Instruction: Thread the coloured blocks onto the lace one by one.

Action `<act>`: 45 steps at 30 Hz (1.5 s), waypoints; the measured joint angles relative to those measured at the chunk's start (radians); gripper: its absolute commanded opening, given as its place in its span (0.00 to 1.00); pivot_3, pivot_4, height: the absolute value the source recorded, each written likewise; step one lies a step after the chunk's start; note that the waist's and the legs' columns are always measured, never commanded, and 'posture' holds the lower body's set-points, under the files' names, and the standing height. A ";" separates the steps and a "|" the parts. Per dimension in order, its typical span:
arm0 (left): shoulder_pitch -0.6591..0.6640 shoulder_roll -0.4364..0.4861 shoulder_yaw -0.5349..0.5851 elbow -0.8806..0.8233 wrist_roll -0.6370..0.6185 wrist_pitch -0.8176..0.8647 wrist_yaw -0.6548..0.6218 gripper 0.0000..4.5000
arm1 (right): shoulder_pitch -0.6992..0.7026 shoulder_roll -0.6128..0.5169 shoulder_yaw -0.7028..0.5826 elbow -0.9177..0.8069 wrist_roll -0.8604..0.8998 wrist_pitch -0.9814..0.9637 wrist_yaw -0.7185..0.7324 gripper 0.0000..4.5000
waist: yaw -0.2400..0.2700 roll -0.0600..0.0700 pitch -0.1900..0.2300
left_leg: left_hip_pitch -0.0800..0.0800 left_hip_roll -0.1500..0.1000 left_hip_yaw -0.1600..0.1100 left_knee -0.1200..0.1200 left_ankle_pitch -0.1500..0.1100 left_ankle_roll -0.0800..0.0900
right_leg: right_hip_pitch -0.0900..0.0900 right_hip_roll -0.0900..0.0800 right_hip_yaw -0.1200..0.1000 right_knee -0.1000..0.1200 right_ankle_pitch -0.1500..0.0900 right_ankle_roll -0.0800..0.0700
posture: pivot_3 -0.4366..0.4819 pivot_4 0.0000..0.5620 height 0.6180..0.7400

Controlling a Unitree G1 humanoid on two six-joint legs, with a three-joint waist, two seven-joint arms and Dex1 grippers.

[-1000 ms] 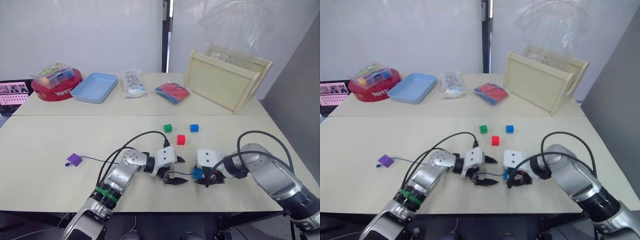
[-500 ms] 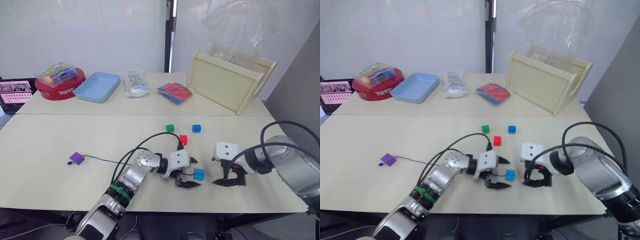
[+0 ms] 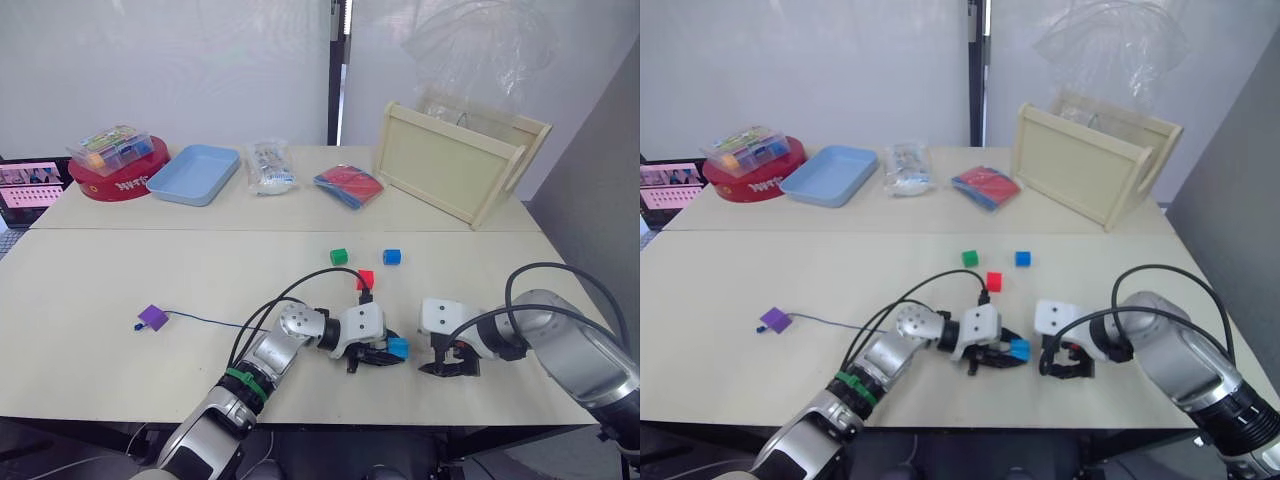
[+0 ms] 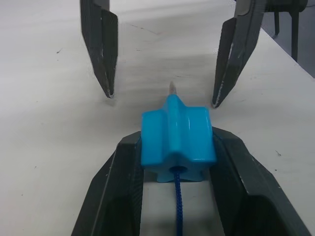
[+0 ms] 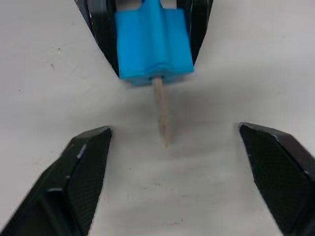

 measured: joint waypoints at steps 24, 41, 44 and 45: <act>0.048 0.340 0.215 -0.135 -0.111 0.034 -0.082 0.30 | -0.117 0.030 0.051 0.167 -0.013 -0.076 0.097 0.00 | -0.023 0.000 0.000 | 0.000 0.001 0.000 -0.001 0.000 0.000 | 0.000 0.000 0.000 0.000 0.000 0.000 | 0.48 0.27 1.00; 0.145 0.888 0.469 0.360 -0.104 -0.161 -0.192 0.81 | -0.173 0.143 0.066 0.198 -0.021 -0.076 0.120 0.00 | -0.044 0.001 0.001 | 0.000 0.003 0.000 -0.003 0.000 0.000 | -0.006 0.002 -0.001 0.005 0.000 0.000 | 0.48 0.27 1.00; 0.072 0.884 0.471 0.400 -0.116 -0.108 -0.229 0.99 | -0.188 0.150 0.068 0.194 -0.021 -0.075 0.120 0.00 | -0.040 0.001 0.001 | -0.003 0.003 0.000 -0.003 0.000 -0.001 | -0.008 0.002 -0.001 0.007 0.000 0.000 | 0.48 0.27 1.00; 0.039 0.871 0.478 0.397 -0.134 -0.080 -0.256 0.99 | -0.188 0.151 0.069 0.195 -0.021 -0.075 0.120 0.00 | -0.035 0.001 0.001 | -0.003 0.003 0.000 -0.003 0.001 -0.001 | -0.008 0.001 -0.001 0.007 0.000 0.000 | 0.48 0.27 1.00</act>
